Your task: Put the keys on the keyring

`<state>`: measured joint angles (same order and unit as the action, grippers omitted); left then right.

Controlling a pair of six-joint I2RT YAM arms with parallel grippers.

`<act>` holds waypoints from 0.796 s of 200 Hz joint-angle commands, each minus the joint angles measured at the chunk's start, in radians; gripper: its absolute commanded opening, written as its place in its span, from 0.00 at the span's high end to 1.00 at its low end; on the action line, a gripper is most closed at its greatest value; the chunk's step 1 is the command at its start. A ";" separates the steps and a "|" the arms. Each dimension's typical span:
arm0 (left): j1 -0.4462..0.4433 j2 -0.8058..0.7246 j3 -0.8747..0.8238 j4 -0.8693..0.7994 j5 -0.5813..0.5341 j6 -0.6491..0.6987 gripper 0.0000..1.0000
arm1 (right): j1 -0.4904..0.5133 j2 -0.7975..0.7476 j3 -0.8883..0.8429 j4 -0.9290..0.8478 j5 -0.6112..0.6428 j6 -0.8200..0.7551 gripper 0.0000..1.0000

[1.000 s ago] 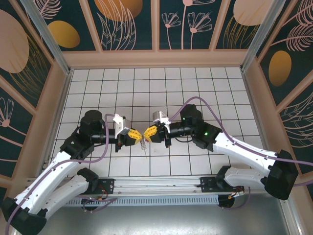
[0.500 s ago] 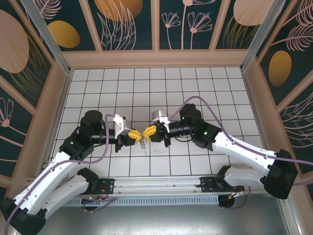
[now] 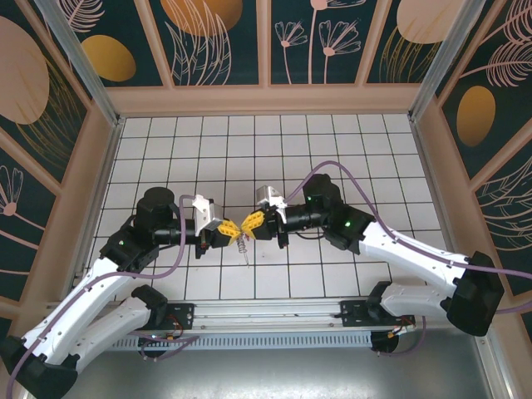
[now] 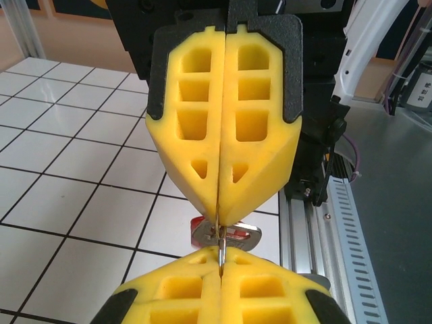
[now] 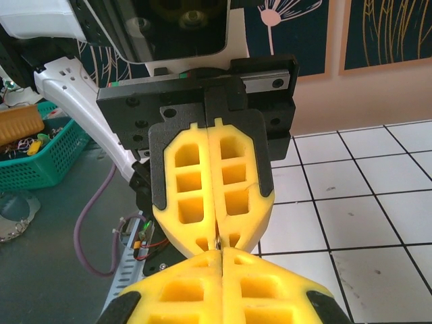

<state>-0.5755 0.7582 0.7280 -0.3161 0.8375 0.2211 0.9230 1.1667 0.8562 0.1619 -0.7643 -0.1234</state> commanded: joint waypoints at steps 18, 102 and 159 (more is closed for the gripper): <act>-0.012 -0.015 0.025 0.061 -0.013 0.024 1.00 | 0.028 0.016 0.045 0.029 -0.023 0.018 1.00; -0.013 -0.052 0.014 0.087 -0.056 0.023 1.00 | 0.022 0.018 0.048 -0.002 -0.017 0.029 1.00; -0.013 -0.063 0.013 0.101 -0.080 0.026 1.00 | 0.010 0.018 0.043 -0.005 -0.010 0.045 1.00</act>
<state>-0.5858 0.7109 0.7277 -0.3103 0.7761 0.2321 0.9272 1.1755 0.8795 0.1616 -0.7597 -0.0982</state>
